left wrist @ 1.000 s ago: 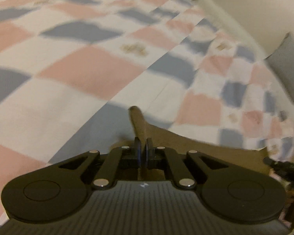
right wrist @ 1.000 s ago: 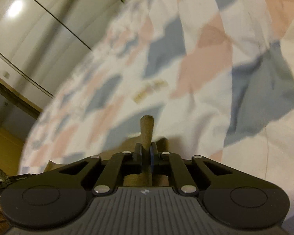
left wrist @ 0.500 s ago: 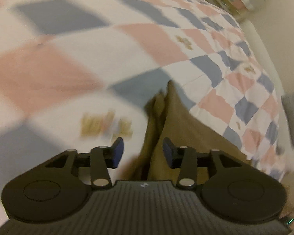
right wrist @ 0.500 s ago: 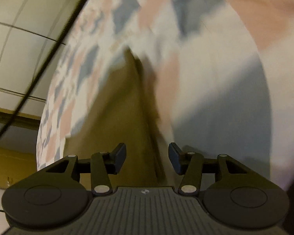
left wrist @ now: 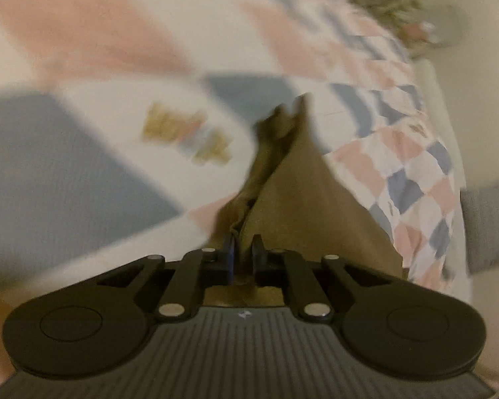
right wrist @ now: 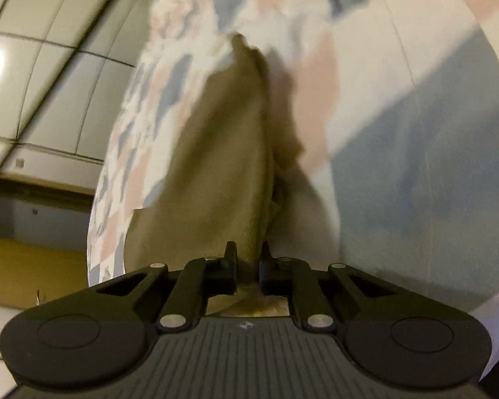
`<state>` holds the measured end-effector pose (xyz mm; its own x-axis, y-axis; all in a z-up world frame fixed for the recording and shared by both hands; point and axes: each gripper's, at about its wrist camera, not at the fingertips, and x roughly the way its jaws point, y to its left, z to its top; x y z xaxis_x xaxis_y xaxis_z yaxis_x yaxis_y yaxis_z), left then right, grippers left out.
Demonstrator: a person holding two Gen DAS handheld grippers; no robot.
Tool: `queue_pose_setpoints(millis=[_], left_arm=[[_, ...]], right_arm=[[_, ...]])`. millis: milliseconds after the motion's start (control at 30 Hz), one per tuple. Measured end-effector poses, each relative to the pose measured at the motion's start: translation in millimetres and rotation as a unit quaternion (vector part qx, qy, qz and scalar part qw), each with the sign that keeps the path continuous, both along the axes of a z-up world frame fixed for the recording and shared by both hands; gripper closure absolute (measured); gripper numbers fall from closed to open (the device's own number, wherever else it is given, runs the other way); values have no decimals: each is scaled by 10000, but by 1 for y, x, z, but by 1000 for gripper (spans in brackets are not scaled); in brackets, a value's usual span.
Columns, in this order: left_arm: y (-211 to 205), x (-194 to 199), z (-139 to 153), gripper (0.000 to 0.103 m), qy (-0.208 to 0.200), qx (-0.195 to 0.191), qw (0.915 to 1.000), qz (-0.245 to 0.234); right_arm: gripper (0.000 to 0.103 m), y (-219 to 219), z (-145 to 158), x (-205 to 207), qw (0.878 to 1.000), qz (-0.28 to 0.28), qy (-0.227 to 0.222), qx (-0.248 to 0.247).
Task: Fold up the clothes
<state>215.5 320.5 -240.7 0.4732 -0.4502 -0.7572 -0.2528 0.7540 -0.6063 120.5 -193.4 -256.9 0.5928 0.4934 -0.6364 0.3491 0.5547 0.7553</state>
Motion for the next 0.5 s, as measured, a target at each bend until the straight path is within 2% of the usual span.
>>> queue_pose_setpoints(millis=[33, 100, 167, 233, 400, 500], left_arm=[[-2, -1, 5, 96, -124, 145, 9998, -92], [-5, 0, -6, 93, 78, 477, 9985, -260], [-8, 0, -11, 85, 203, 735, 9964, -380], [-11, -3, 6, 80, 64, 1061, 9936, -373], [-27, -22, 55, 79, -361, 1926, 9799, -372], [-57, -37, 66, 79, -503, 1898, 9791, -538]], right_arm=[[92, -1, -3, -1, 10000, -14, 78, 6], [87, 0, -12, -1, 9993, 37, 356, -49], [71, -2, -12, -1, 9987, 116, 478, -105], [60, -7, 1, 2, 9985, 200, 392, -310], [59, -34, 37, 23, 9958, 475, 66, -784], [59, -35, 58, 45, 9832, 1194, -183, -1369]])
